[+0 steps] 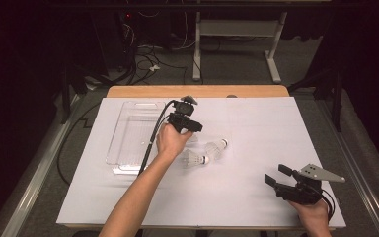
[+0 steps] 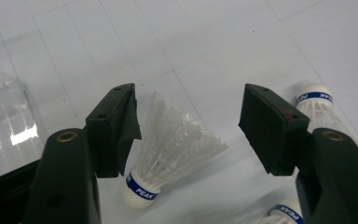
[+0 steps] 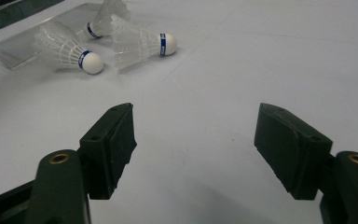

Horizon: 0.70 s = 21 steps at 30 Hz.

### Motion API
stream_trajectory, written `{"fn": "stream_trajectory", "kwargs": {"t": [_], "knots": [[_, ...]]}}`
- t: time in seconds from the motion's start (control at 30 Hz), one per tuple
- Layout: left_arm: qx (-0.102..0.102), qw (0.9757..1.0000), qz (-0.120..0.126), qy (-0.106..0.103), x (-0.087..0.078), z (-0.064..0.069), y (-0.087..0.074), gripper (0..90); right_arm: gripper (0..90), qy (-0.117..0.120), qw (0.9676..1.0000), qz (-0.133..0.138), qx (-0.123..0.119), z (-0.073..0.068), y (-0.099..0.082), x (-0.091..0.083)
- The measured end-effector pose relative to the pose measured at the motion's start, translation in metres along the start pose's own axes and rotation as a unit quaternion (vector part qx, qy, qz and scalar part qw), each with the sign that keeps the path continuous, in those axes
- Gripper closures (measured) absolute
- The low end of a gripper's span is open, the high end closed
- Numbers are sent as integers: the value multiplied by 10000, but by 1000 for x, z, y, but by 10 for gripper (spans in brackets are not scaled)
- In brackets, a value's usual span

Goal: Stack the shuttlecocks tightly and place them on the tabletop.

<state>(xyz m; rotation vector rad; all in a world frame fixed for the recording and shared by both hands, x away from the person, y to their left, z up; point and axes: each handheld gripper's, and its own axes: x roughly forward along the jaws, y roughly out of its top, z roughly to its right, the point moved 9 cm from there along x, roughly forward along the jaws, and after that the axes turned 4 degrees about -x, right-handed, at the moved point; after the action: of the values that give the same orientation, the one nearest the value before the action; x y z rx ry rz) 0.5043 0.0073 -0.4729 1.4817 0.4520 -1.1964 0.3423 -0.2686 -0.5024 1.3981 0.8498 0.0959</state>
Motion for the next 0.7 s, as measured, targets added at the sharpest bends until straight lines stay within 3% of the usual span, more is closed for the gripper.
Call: {"fn": "stream_trajectory", "kwargs": {"t": [0.27,0.7], "knots": [[-127,9997,-181,108,9,-7,-2,374,293,-31,10000,43,52,2,1,-2],[-189,9990,-367,186,18,-8,-6,458,297,20,10000,43,0,0,1,-2]]}}
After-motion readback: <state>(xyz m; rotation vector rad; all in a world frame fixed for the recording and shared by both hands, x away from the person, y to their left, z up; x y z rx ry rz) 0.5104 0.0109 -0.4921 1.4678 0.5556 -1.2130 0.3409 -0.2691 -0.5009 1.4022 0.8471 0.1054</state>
